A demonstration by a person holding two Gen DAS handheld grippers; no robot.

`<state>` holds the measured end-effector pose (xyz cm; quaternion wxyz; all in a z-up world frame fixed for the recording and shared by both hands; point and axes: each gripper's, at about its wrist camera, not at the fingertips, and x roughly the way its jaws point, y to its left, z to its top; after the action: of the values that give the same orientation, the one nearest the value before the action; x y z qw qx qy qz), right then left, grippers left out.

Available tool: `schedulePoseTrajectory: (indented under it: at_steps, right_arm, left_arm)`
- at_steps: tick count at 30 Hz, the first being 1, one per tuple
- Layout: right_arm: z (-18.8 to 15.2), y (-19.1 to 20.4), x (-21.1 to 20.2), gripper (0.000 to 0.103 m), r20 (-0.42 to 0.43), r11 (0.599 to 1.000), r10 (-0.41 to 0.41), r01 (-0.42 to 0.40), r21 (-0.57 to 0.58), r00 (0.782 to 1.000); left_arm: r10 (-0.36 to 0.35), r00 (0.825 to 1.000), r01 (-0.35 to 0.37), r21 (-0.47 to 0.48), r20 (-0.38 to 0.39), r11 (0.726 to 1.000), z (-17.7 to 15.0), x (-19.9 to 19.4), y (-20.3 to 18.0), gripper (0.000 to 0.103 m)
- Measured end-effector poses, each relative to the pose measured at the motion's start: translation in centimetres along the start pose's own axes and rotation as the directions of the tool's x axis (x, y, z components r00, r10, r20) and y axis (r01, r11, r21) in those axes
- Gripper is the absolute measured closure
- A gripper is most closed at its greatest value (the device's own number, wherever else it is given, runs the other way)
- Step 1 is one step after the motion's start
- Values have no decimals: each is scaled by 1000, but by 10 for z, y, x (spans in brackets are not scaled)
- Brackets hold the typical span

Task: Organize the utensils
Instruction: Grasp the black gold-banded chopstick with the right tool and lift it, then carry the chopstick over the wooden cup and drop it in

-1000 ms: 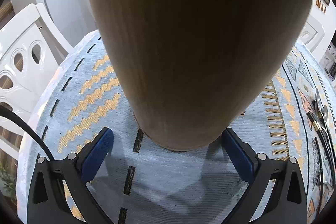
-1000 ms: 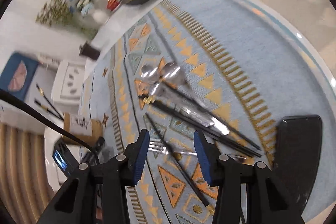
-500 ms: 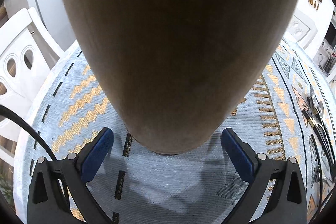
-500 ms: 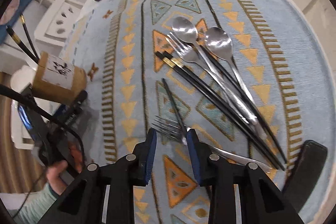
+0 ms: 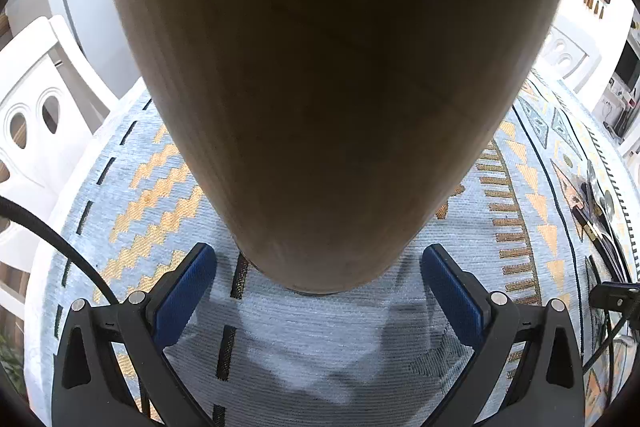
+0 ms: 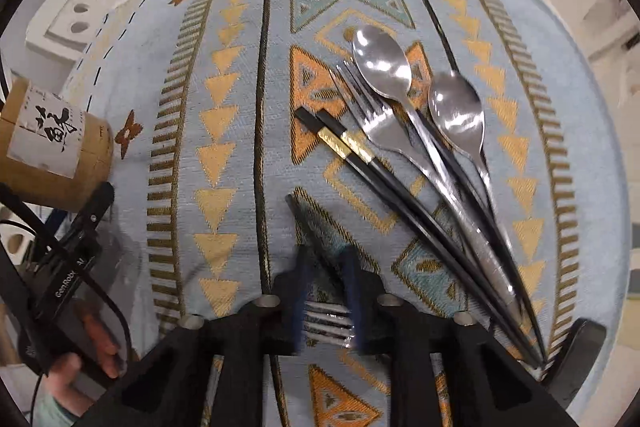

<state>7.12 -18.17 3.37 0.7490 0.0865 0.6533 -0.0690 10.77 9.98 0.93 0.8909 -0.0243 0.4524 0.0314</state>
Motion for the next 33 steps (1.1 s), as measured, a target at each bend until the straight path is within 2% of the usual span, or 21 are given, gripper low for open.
schedulePoseTrajectory:
  at_steps: [3,7,10,13,15,17,21,25,29,30,31,33]
  right_arm:
    - [-3,-3,-4,98,28,1000,1,-1,2,1000]
    - [-11,-24,-20,99,44,996,48,-51,68,998]
    - [-16,-36,-46,99,96,994,70,-78,81,993]
    - [-29,-52,-80,99,178,979,160,-179,94,971]
    - [-42,-59,-103,99,253,960,234,-264,91,939]
    - [-56,-67,-130,99,332,947,271,-313,77,903]
    - [-64,-70,-157,99,396,935,295,-349,69,870]
    - [-65,-61,-186,99,441,913,360,-408,16,822]
    - [-55,-46,-223,99,523,879,436,-471,-74,732]
    - [-51,-43,-228,99,535,874,446,-477,-88,718]
    - [-44,-37,-237,99,558,865,463,-488,-116,689]
    - [-31,-28,-249,99,583,858,481,-489,-159,655]
  left_arm:
    - [-1,1000,1,0,0,1000,-2,1,0,0]
    - [-2,1000,2,-1,0,1000,-2,1,0,0]
    - [2,1000,-2,2,-1,1000,-2,2,-2,0]
    - [4,1000,-4,3,-1,1000,-3,4,-5,0]
    - [7,1000,-7,6,-3,1000,-1,4,-8,0]
    - [9,1000,-9,7,-3,1000,-1,5,-11,0]
    - [6,1000,-6,5,-4,1000,-1,5,-11,0]
    - [8,1000,-8,7,-4,1000,-1,6,-11,0]
    - [6,1000,-6,6,-4,1000,-1,6,-11,0]
    - [3,1000,-3,5,-4,1000,-1,6,-11,0]
    - [-1,1000,1,4,-3,1000,-1,5,-10,0]
    - [-5,1000,5,3,-2,1000,-1,6,-10,0]
